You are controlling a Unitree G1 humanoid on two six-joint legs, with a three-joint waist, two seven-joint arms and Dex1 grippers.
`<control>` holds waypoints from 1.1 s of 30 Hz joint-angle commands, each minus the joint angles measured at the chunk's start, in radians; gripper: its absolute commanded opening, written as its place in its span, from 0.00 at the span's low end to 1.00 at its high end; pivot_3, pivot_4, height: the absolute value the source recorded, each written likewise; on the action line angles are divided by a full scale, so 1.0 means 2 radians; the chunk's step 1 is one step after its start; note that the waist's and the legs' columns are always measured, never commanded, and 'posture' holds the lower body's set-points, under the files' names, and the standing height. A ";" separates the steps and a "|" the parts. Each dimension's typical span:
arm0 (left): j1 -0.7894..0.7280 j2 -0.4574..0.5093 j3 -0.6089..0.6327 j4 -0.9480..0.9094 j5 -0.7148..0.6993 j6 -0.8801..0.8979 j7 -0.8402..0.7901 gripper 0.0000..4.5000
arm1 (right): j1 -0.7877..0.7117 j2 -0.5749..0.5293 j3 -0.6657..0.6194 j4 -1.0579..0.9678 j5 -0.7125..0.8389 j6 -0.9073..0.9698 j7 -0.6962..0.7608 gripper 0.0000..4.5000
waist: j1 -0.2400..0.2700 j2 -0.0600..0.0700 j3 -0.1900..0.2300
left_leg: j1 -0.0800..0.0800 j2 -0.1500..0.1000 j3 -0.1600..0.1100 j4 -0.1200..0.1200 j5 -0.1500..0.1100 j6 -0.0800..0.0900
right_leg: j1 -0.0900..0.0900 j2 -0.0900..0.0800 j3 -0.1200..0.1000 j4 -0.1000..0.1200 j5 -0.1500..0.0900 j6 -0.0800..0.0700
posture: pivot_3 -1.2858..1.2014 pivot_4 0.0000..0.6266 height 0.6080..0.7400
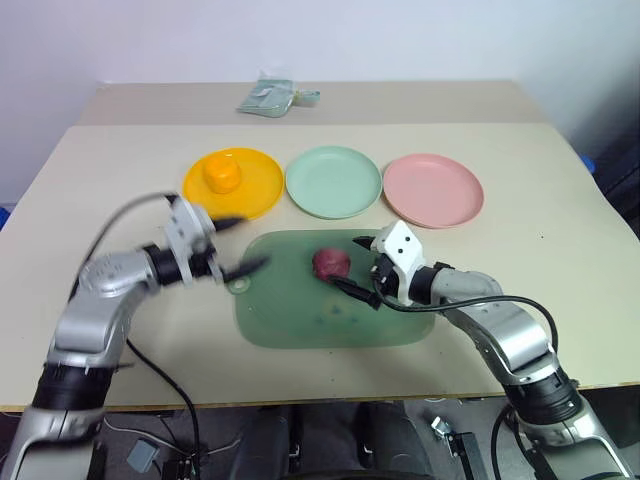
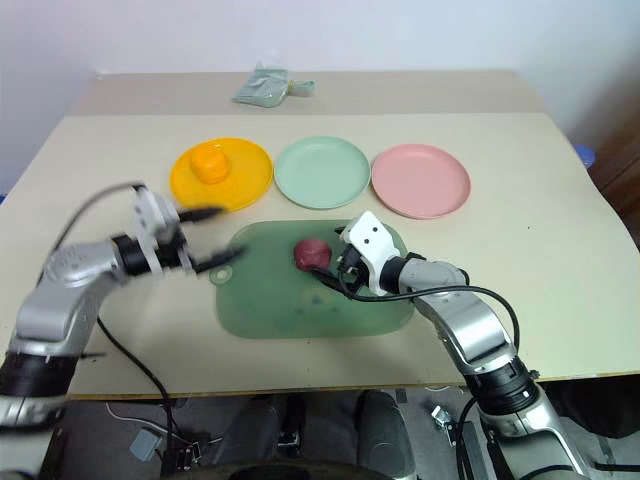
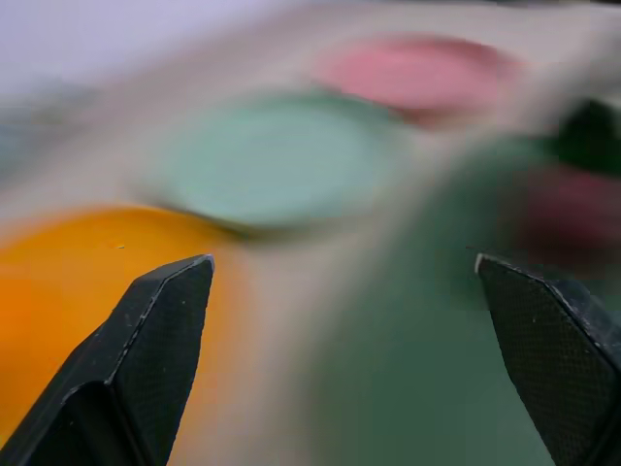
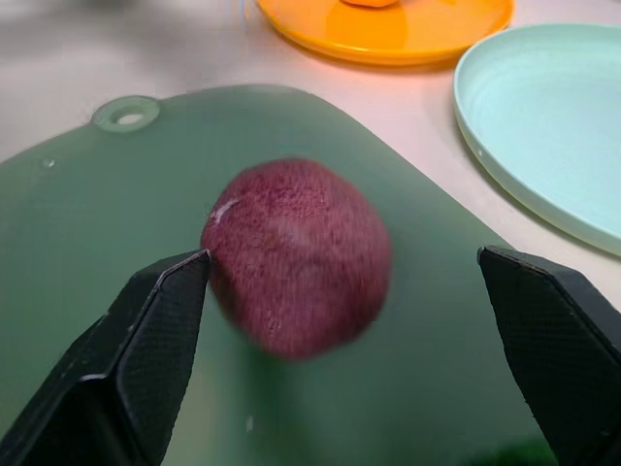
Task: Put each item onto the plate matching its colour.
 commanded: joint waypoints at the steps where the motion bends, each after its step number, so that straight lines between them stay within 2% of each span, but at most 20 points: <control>1: 0.011 0.004 0.005 -0.049 -0.016 0.024 0.007 0.99 | -0.015 0.014 0.002 0.012 -0.007 -0.004 0.002 1.00 | 0.002 0.000 0.000 | 0.000 0.000 0.000 0.000 0.000 0.000 | 0.000 0.000 0.000 0.000 0.000 0.000 | 0.52 0.24 1.00; 4: 0.026 0.003 0.006 -0.067 -0.018 0.037 0.013 1.00 | -0.024 0.024 0.005 0.019 -0.013 -0.007 0.006 0.80 | 0.004 0.000 0.000 | 0.000 0.000 0.000 0.000 0.000 0.000 | 0.000 0.000 0.000 0.000 0.000 0.000 | 0.52 0.24 1.00; 7: 0.042 0.009 0.005 -0.072 -0.011 0.036 0.012 1.00 | -0.028 0.034 -0.006 0.010 -0.009 -0.004 0.005 0.49 | 0.003 0.000 0.000 | 0.000 0.000 0.000 0.000 0.000 0.000 | -0.001 0.000 0.000 0.000 0.000 0.000 | 0.52 0.24 1.00; 8: 0.046 0.009 0.006 -0.072 -0.009 0.035 0.012 1.00 | -0.030 0.034 -0.013 0.005 -0.006 -0.003 0.005 0.46 | 0.003 0.000 0.000 | 0.000 0.000 0.000 0.000 0.000 0.000 | -0.001 0.000 0.000 0.000 0.000 0.000 | 0.52 0.24 1.00; 12: 0.054 0.007 0.006 -0.074 -0.006 0.029 0.014 1.00 | -0.042 0.026 -0.044 -0.012 0.007 -0.002 0.010 0.46 | 0.006 0.000 0.000 | 0.000 0.000 0.000 0.000 0.000 0.000 | -0.001 0.000 0.000 0.000 0.000 0.000 | 0.52 0.24 1.00; 16: 0.055 -0.003 0.000 -0.083 -0.002 0.025 0.022 1.00 | -0.094 0.022 -0.120 0.018 0.018 0.029 -0.029 0.46 | 0.006 0.000 0.000 | 0.000 0.000 0.001 0.000 0.000 0.000 | -0.001 0.000 0.000 0.000 0.000 0.000 | 0.52 0.24 1.00; 20: 0.054 -0.021 -0.016 -0.098 -0.001 0.026 0.032 1.00 | -0.163 0.009 -0.163 0.173 -0.036 0.034 -0.112 0.46 | 0.007 0.000 0.000 | 0.000 0.000 0.001 0.000 0.000 0.000 | -0.001 0.000 0.000 0.000 0.000 0.000 | 0.52 0.24 1.00; 25: 0.048 -0.035 -0.030 -0.105 0.006 0.029 0.043 1.00 | -0.214 0.011 -0.158 0.347 -0.076 -0.049 -0.124 0.46 | 0.003 0.000 0.000 | 0.000 0.000 0.001 -0.001 0.000 0.000 | -0.001 0.000 0.000 0.000 0.000 0.000 | 0.52 0.24 1.00; 27: 0.048 -0.038 -0.034 -0.107 0.008 0.029 0.046 1.00 | -0.226 0.008 -0.152 0.384 -0.091 -0.090 -0.122 0.67 | -0.002 0.001 0.000 | 0.000 0.000 0.002 -0.001 0.000 0.000 | -0.001 0.000 0.001 0.000 0.000 0.000 | 0.52 0.24 1.00; 28: 0.049 -0.039 -0.034 -0.109 0.010 0.029 0.048 1.00 | -0.228 0.006 -0.148 0.388 -0.096 -0.111 -0.118 0.74 | -0.004 0.001 0.001 | 0.000 0.000 0.002 -0.001 0.000 0.000 | -0.001 0.000 0.001 0.000 0.000 0.000 | 0.52 0.24 1.00; 30: 0.050 -0.040 -0.033 -0.112 0.010 0.030 0.052 1.00 | -0.223 0.004 -0.152 0.367 -0.087 -0.139 -0.093 0.98 | -0.006 0.002 0.001 | 0.000 0.000 0.002 -0.002 0.000 0.000 | -0.001 0.000 0.001 0.000 0.000 0.000 | 0.52 0.24 1.00; 32: 0.053 -0.040 -0.030 -0.115 0.008 0.031 0.055 1.00 | -0.202 -0.003 -0.163 0.316 -0.059 -0.155 -0.046 0.99 | -0.007 0.002 0.001 | 0.000 0.000 0.002 -0.002 0.000 0.000 | -0.001 0.001 0.001 0.000 0.000 0.000 | 0.52 0.24 1.00; 33: 0.056 -0.040 -0.029 -0.118 0.007 0.032 0.055 1.00 | -0.177 -0.015 -0.169 0.269 -0.030 -0.153 0.000 0.99 | -0.006 0.002 0.001 | 0.000 0.000 0.002 -0.002 0.000 0.000 | -0.001 0.001 0.001 0.000 0.000 0.000 | 0.52 0.24 1.00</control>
